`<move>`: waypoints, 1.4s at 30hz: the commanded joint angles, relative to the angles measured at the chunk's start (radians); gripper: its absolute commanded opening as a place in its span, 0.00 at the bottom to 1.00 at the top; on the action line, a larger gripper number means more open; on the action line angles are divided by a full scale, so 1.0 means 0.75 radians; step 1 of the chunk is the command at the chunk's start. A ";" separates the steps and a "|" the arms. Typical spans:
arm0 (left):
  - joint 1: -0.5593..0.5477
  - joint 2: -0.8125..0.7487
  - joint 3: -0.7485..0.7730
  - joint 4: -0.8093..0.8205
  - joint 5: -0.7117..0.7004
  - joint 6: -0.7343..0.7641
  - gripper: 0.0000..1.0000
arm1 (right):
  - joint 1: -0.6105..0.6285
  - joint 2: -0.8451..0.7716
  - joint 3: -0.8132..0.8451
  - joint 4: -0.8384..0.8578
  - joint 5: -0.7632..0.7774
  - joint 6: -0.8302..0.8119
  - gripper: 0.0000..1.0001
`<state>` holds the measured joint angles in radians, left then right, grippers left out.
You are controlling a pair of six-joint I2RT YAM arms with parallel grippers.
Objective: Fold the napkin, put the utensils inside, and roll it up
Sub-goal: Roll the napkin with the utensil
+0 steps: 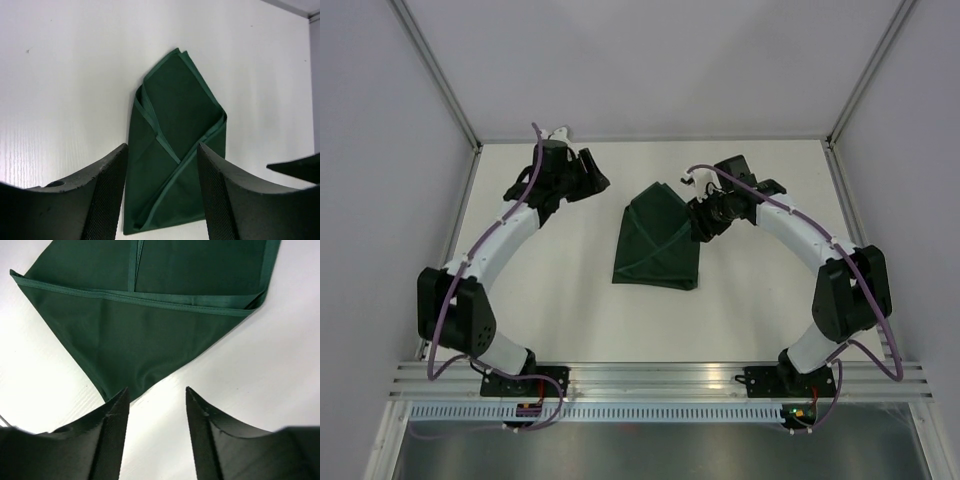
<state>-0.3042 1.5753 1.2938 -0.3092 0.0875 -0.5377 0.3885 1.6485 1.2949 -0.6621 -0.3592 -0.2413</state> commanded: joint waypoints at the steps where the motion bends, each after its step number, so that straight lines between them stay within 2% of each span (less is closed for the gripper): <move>1: 0.001 -0.214 -0.095 0.046 0.051 0.050 0.63 | 0.026 -0.089 -0.004 0.015 0.080 -0.063 0.56; 2: 0.001 -0.249 -0.107 0.062 0.057 0.046 0.64 | 0.042 -0.122 -0.025 0.028 0.096 -0.101 0.61; 5: 0.001 -0.388 -0.109 0.073 0.094 0.046 0.64 | 0.152 -0.167 -0.135 0.103 0.200 -0.205 0.64; 9: 0.001 -0.533 -0.180 0.107 0.096 0.032 0.65 | 0.314 -0.175 -0.237 0.187 0.244 -0.320 0.64; 13: 0.001 -0.670 -0.291 0.152 0.098 0.024 0.66 | 0.376 -0.171 -0.313 0.310 0.242 -0.394 0.65; 18: 0.001 -0.826 -0.371 0.065 0.061 0.036 0.67 | 0.445 -0.108 -0.307 0.357 0.215 -0.406 0.66; 27: 0.001 -0.883 -0.369 -0.007 0.049 0.034 0.67 | 0.629 -0.053 -0.415 0.478 0.295 -0.423 0.70; 42: 0.001 -0.871 -0.353 -0.058 0.084 0.056 0.67 | 0.674 0.099 -0.436 0.598 0.417 -0.470 0.72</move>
<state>-0.3042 0.9207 1.0176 -0.3447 0.1337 -0.5350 0.8871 1.7023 0.9699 -0.2523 -0.0795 -0.5716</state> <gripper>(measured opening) 0.670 0.723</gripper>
